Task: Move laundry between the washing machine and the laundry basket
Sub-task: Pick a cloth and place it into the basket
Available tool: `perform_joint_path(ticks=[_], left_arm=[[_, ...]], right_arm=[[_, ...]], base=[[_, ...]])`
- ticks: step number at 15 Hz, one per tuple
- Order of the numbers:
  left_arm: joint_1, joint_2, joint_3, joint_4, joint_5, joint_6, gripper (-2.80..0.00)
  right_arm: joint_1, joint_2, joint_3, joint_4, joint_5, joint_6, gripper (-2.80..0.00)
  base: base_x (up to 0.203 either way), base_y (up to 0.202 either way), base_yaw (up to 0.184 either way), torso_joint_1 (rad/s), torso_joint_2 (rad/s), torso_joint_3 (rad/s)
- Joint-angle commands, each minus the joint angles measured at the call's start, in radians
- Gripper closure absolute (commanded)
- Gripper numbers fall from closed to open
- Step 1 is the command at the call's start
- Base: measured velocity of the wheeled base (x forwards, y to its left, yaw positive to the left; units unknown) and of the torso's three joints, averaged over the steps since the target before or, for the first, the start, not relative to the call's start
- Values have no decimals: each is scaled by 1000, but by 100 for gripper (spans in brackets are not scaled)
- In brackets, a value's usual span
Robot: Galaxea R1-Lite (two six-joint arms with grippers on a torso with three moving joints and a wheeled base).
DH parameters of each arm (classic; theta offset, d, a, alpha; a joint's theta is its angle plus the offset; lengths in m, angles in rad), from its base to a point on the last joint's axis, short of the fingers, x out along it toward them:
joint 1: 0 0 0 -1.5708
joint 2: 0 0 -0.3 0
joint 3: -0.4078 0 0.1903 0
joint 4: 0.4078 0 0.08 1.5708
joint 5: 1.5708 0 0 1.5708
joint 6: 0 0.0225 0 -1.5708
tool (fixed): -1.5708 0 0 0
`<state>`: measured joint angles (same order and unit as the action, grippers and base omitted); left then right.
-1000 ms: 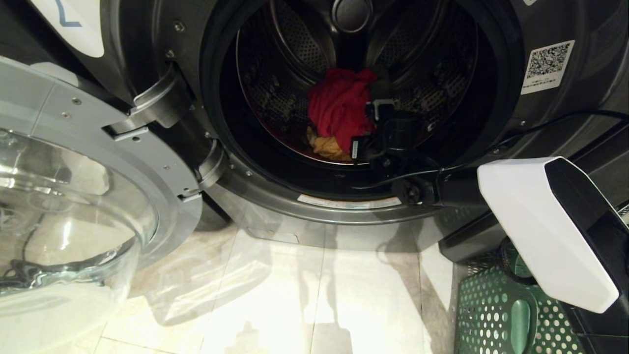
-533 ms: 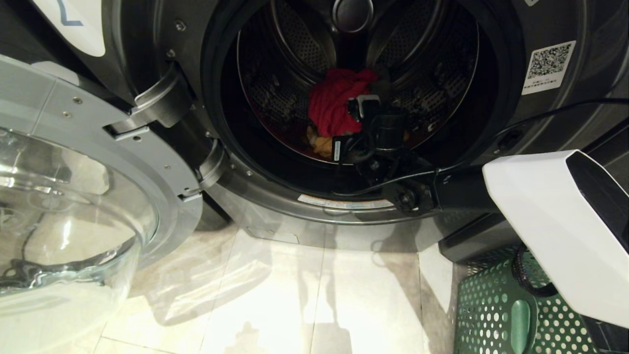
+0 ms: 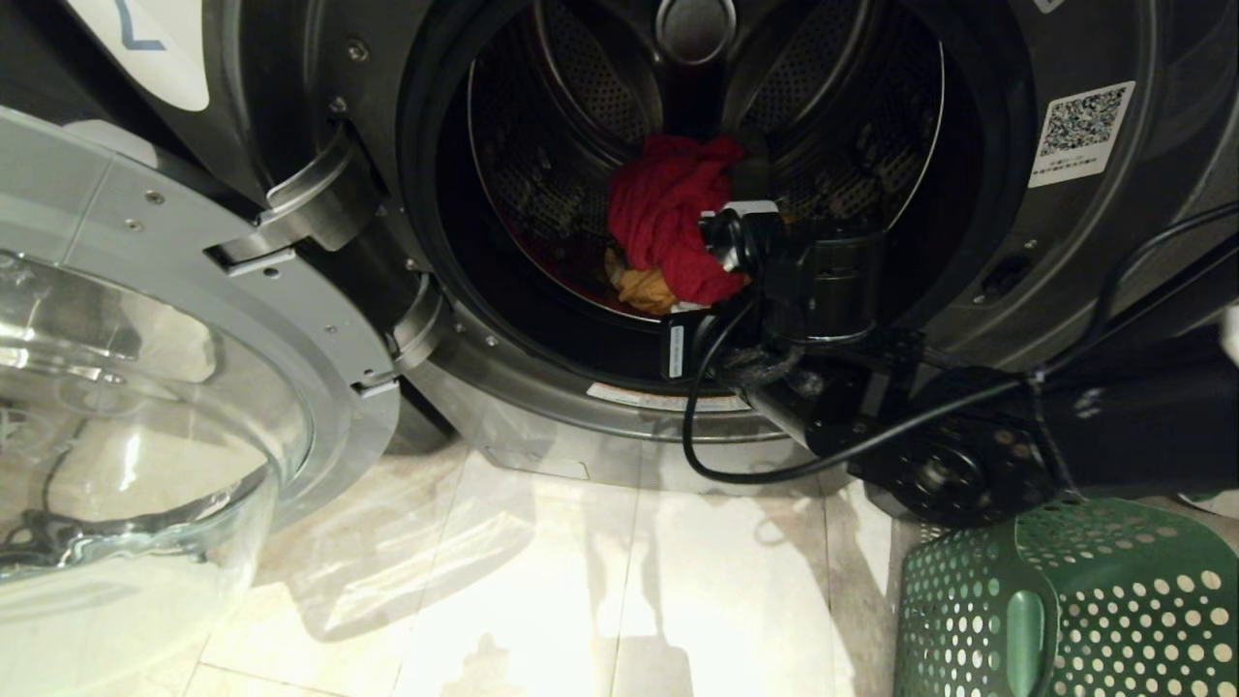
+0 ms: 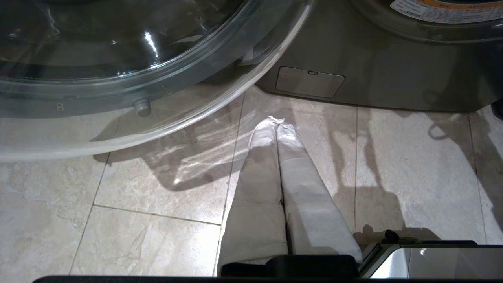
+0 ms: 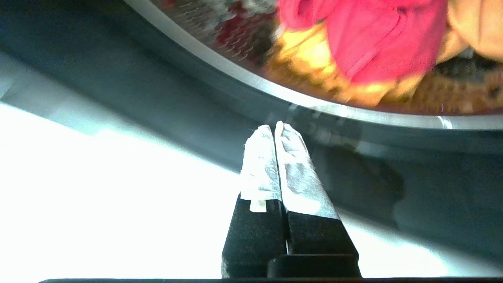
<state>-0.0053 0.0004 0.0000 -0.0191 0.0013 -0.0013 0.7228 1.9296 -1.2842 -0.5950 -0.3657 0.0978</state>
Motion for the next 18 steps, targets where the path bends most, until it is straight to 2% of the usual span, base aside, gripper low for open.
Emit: perform_joint_path(ticks=[1, 6, 9, 10, 12, 14, 15, 16, 18], left_arm=[[1, 0, 6, -1, 0, 0, 0], [1, 0, 6, -1, 0, 0, 0], [1, 0, 6, -1, 0, 0, 0], [1, 0, 6, -1, 0, 0, 0], [1, 0, 6, -1, 0, 0, 0], [1, 0, 6, -1, 0, 0, 0], [1, 0, 6, -1, 0, 0, 0], [1, 0, 6, -1, 0, 0, 0], [1, 0, 6, -1, 0, 0, 0]], right_arm=[[34, -174, 132, -4, -4, 5, 0], [151, -474, 596, -2, 18, 16, 0], [178, -678, 815, 28, 120, 10, 0], [181, -749, 849, 74, 149, 5, 0], [184, -889, 874, 260, 178, 0, 0], [185, -1015, 880, 455, 171, -4, 0], [185, -1055, 883, 544, 142, -5, 0], [185, -1064, 891, 569, 97, -1, 0], [184, -1061, 919, 568, 87, 7, 0]], base=[[0, 0, 0, 0, 0, 0], [0, 0, 0, 0, 0, 0], [0, 0, 0, 0, 0, 0], [0, 0, 0, 0, 0, 0], [0, 0, 0, 0, 0, 0], [0, 0, 0, 0, 0, 0], [0, 0, 0, 0, 0, 0], [0, 0, 0, 0, 0, 0], [0, 0, 0, 0, 0, 0]])
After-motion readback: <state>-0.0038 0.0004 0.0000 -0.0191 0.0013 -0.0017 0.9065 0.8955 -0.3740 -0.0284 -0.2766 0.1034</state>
